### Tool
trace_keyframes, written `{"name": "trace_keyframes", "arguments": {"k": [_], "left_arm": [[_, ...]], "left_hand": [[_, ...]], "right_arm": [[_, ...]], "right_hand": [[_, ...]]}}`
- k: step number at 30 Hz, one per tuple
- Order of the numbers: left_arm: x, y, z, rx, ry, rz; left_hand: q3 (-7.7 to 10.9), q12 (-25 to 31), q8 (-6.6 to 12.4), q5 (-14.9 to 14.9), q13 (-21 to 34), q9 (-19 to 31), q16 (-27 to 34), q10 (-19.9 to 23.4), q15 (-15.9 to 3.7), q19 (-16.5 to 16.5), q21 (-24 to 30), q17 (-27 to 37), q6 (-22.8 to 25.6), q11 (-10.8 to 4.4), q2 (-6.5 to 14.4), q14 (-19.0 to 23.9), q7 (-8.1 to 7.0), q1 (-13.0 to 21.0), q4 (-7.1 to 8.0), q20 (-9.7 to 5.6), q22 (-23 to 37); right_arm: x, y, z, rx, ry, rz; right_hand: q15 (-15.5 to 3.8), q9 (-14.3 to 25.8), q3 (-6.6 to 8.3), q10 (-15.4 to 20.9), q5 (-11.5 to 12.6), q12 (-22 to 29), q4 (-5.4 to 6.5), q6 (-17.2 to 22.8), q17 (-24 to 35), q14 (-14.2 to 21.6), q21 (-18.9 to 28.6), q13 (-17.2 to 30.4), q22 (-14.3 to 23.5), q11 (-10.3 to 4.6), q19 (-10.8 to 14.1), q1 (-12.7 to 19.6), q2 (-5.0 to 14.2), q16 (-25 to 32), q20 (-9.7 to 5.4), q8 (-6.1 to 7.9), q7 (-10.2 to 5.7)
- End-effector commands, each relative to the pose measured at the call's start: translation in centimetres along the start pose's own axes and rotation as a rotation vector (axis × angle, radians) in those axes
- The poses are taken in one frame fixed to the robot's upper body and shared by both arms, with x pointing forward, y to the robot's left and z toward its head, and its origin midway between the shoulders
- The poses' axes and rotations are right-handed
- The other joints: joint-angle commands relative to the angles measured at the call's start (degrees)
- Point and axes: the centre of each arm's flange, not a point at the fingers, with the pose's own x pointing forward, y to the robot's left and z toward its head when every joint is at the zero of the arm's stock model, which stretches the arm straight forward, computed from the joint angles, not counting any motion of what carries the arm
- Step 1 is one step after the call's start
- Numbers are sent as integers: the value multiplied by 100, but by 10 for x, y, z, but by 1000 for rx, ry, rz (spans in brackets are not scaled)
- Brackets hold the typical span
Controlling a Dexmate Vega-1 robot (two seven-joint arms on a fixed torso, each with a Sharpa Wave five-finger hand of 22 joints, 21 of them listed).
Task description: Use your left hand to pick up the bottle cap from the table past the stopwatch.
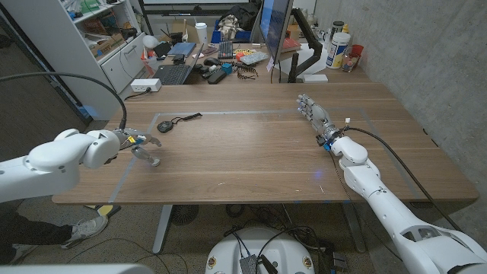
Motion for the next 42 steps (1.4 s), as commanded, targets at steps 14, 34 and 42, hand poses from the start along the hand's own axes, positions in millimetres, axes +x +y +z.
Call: {"name": "trace_keyframes", "arguments": {"k": [14, 34, 42], "left_arm": [[12, -18, 11, 79, -8, -34], [21, -23, 8, 95, -5, 7], [23, -23, 15, 101, -16, 19]], "left_hand": [[29, 43, 47, 22, 32, 12, 24, 15, -589, 115, 57, 50, 92, -32, -19, 132, -16, 188, -19, -54, 9], [89, 145, 128, 32, 74, 25, 68, 207, -640, 306, 135, 122, 308, -114, 44, 352, -12, 385, -12, -96, 16], [99, 167, 166, 24, 87, 31, 81, 237, -662, 343, 150, 149, 405, -123, 58, 424, -13, 431, -3, -108, 17]], "right_arm": [[1, 3, -2, 13, -15, 1], [3, 6, -2, 11, -22, 4], [3, 6, -3, 12, -25, 9]], "right_hand": [[46, 26, -14, -6, 39, -15, 34, 8, 14, 0, -11, 33, 29, 0, 26, -69, 2, -3, -13, 17, -47], [55, 26, -22, -10, 40, -17, 48, 9, 14, 2, -14, 34, 29, -1, 24, -90, -12, -2, -13, 17, -45], [47, 26, -23, -9, 42, -17, 50, 10, 12, -1, -22, 34, 29, 2, 8, -94, -16, -5, -9, 17, -46]]}}
